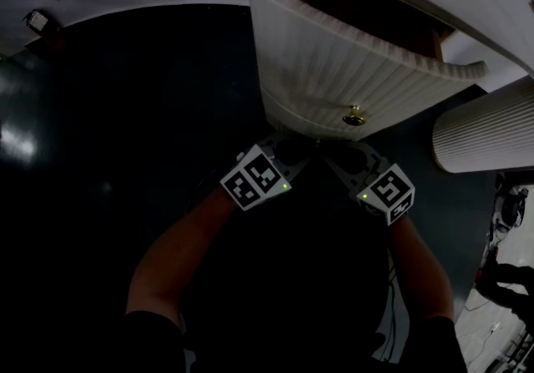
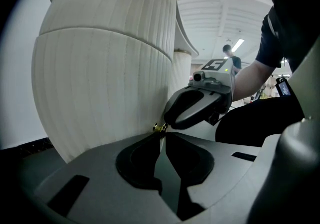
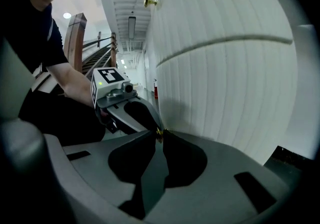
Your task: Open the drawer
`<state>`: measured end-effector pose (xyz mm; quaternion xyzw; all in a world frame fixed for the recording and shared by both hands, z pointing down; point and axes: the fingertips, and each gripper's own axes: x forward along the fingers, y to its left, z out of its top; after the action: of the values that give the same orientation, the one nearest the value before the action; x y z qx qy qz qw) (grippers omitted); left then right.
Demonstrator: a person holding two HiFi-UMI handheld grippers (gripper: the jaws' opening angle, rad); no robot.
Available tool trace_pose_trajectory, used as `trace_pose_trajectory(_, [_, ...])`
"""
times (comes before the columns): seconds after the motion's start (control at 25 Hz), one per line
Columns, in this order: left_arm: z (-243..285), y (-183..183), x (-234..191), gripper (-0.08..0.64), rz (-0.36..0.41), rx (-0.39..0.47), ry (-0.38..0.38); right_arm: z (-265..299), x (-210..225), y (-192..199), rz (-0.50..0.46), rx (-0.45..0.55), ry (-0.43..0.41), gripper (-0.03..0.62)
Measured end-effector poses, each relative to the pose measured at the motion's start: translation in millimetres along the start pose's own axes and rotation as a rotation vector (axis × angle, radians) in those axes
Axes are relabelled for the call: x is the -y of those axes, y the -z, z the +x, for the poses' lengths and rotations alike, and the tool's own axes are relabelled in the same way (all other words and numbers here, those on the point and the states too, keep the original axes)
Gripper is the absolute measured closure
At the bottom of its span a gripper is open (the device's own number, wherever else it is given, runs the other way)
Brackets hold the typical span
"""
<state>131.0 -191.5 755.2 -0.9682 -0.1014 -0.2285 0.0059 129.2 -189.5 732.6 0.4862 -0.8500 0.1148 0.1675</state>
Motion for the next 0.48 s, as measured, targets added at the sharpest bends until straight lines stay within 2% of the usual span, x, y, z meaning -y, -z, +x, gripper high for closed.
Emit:
trace_pose_trajectory(0.16, [0.0,0.0,0.4,0.528,0.003,-0.002,0.004,-29.7,-11.3,-49.8,-0.047,0.143,-0.01,0.552])
trace_pose_trajectory(0.32, [0.4,-0.2,0.4,0.527,-0.005,0.0,0.007,-60.7,-12.0,-104.4,-0.015,0.292,0.029,0.552])
trace_pose_trajectory(0.48, [-1.8,-9.6,0.8,0.514,-0.009,0.039,0.0,-73.5,-0.6,-125.5,-0.002,0.336,0.088,0.552])
